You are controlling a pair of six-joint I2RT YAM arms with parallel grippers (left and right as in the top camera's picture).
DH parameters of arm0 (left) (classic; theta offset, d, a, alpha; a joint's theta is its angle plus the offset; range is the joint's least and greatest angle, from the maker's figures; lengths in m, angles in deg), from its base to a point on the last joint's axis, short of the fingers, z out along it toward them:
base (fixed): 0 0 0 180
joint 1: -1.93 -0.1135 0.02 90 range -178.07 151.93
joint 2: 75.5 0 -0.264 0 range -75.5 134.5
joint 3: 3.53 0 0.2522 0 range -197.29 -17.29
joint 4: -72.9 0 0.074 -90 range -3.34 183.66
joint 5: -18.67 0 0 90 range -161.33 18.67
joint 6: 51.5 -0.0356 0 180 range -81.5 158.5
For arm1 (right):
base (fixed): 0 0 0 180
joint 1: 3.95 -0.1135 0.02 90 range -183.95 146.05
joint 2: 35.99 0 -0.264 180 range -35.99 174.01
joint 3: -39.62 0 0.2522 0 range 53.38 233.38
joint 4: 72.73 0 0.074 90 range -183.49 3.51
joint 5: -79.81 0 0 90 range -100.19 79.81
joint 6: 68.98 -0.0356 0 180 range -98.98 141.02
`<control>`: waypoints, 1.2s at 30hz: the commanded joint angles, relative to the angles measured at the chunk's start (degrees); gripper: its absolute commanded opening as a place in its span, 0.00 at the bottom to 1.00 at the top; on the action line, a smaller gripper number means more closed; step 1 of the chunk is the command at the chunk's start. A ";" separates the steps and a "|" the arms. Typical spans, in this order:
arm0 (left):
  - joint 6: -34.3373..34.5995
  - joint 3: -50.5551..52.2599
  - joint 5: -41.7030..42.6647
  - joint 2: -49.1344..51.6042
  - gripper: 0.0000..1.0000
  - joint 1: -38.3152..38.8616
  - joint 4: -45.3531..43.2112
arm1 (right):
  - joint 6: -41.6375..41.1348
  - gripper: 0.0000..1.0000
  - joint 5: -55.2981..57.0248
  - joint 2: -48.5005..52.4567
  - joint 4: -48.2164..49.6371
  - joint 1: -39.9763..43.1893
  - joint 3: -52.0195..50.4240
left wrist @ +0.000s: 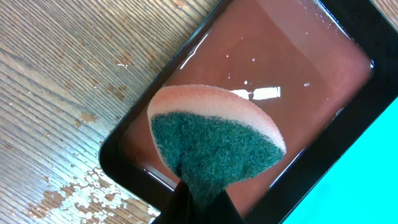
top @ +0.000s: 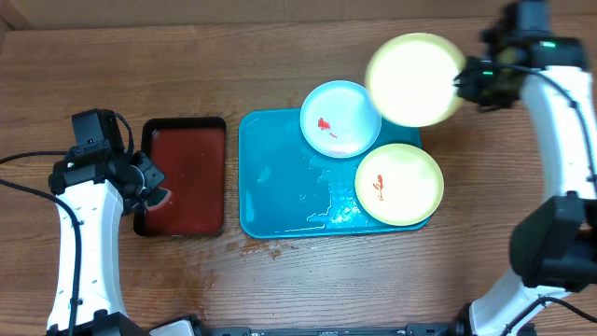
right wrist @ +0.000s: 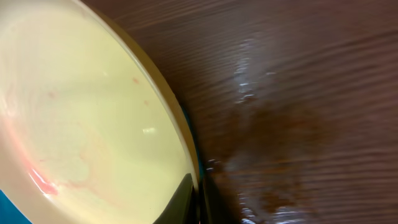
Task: Clean dirty plates on tray and stack at the side
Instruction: 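Lift the yellow plate with the right gripper and carry it right, then lower the yellow plate onto the table right of the blue tray and release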
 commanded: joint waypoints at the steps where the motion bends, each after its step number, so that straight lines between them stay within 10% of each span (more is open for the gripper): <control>1: -0.66 -0.52 0.44 0.28 0.04 -0.31 -0.46 | -0.37 0.04 -2.69 -1.38 1.07 7.61 -3.52; 25: -0.66 -0.52 0.44 0.31 0.04 -0.31 -1.01 | -2.93 0.11 -3.74 -1.38 26.80 19.80 -29.24; 28: -0.63 -0.52 0.46 0.28 0.04 -0.31 -1.01 | -2.93 0.29 -5.01 -1.38 26.69 19.71 -29.18; 36: -0.44 -0.52 0.48 0.28 0.04 -0.31 -1.36 | 1.22 0.40 -22.53 -1.46 21.97 17.53 -20.85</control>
